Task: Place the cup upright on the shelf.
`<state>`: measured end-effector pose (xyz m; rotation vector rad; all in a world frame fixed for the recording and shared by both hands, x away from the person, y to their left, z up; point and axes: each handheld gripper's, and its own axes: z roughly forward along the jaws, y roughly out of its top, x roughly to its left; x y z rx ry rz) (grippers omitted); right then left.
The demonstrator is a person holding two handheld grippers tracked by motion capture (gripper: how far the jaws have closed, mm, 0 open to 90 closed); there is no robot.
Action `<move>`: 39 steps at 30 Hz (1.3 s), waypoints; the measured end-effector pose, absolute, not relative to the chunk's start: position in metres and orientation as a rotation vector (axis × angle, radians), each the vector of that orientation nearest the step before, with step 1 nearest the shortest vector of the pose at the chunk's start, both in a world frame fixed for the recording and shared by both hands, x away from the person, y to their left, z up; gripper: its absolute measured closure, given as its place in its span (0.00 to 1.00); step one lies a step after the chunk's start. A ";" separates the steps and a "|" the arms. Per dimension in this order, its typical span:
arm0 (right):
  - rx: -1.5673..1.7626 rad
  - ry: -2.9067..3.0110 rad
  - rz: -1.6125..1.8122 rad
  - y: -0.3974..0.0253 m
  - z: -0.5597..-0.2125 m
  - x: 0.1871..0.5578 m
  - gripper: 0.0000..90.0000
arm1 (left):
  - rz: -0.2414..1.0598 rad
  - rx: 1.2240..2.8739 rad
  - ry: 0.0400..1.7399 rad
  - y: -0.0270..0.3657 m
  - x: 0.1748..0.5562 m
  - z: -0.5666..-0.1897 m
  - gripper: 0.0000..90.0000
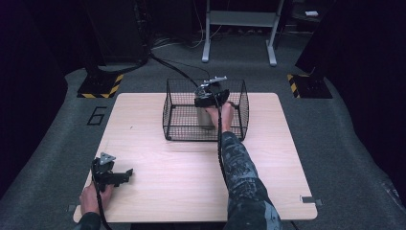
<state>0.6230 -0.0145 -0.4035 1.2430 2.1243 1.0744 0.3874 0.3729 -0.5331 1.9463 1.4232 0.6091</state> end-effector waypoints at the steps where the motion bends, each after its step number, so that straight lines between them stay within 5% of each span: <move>1: 1.253 2.130 1.071 -0.014 -0.405 0.623 0.04 | 0.609 1.946 1.423 0.373 0.387 -0.533 0.00; 21: 1.263 2.186 1.059 -0.023 -0.408 0.613 0.00 | 0.613 1.954 1.420 0.373 0.388 -0.533 0.00; 39: 1.292 2.242 1.086 -0.051 -0.376 0.578 0.00 | 0.614 1.953 1.421 0.373 0.388 -0.533 0.00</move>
